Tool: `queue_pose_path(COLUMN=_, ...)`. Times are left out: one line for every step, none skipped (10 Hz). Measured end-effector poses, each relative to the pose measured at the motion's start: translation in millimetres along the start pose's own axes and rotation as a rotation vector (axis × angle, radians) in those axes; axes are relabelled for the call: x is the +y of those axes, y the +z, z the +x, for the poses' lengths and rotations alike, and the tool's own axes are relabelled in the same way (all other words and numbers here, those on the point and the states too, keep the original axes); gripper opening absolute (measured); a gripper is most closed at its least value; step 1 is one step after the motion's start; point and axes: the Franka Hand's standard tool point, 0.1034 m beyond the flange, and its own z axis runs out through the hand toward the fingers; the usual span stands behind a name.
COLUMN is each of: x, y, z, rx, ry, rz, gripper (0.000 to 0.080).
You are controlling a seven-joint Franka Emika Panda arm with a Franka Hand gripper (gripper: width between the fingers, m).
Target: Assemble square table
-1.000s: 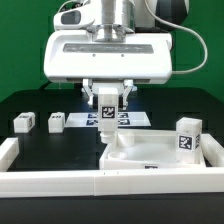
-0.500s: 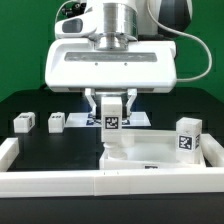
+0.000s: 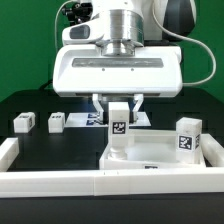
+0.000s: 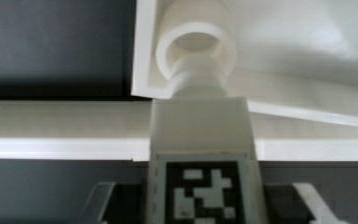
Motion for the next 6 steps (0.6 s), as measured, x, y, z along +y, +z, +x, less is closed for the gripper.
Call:
queue_pose_path(x=0.9, y=-0.2, z=-0.7, rx=0.003, ry=0.0, rz=-0.002, gripper=0.0289)
queue_pose_path(x=1.0, y=-0.3, z=-1.0, rx=0.007, ry=0.0, rz=-0.004, gripper=0.0289)
queue_pose_path(x=0.4, y=0.2, z=-0.3, rx=0.02, ry=-0.003, rz=-0.009, gripper=0.0289)
queue_pose_path(x=0.5, y=0.9, z=0.5, rx=0.039, ry=-0.006, rz=-0.016, gripper=0.029)
queue_pose_path(x=1.7, y=1.4, z=1.1, rx=0.054, ry=-0.007, rz=-0.022, gripper=0.029)
queue_pose_path(x=2.1, y=1.7, z=1.4, rx=0.061, ry=-0.008, rz=-0.025, gripper=0.029)
